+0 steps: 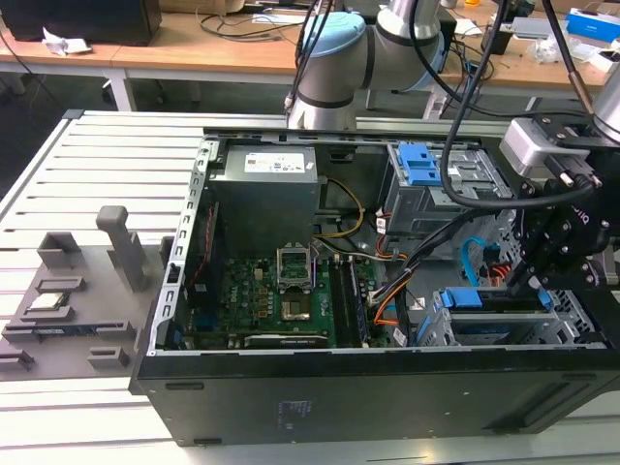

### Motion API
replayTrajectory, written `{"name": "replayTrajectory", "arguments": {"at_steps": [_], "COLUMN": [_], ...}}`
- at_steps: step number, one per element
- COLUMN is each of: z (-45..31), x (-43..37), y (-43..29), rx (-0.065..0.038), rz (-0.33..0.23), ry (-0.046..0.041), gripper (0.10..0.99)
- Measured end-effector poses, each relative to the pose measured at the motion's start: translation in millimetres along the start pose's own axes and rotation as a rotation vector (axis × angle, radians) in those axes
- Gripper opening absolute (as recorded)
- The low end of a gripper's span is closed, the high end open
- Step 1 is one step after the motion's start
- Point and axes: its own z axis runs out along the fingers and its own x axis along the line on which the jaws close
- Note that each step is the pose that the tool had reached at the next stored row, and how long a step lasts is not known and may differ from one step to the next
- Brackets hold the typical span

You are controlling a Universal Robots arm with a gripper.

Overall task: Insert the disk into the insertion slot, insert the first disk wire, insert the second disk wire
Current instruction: 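Insert the first disk wire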

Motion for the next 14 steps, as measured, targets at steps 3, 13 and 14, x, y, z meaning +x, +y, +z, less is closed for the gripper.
{"name": "replayTrajectory", "arguments": {"at_steps": [3,13,14], "z": [0.1,-14.1,-16.3], "x": [0.0,-0.4,-1.2], "y": [0.0,0.6,0.7], "rx": [0.000,0.000,0.000], "rz": [0.000,0.000,0.000], "ry": [-0.0002,-0.0002,-0.0003], "gripper": [0.169,0.247,0.247]}}
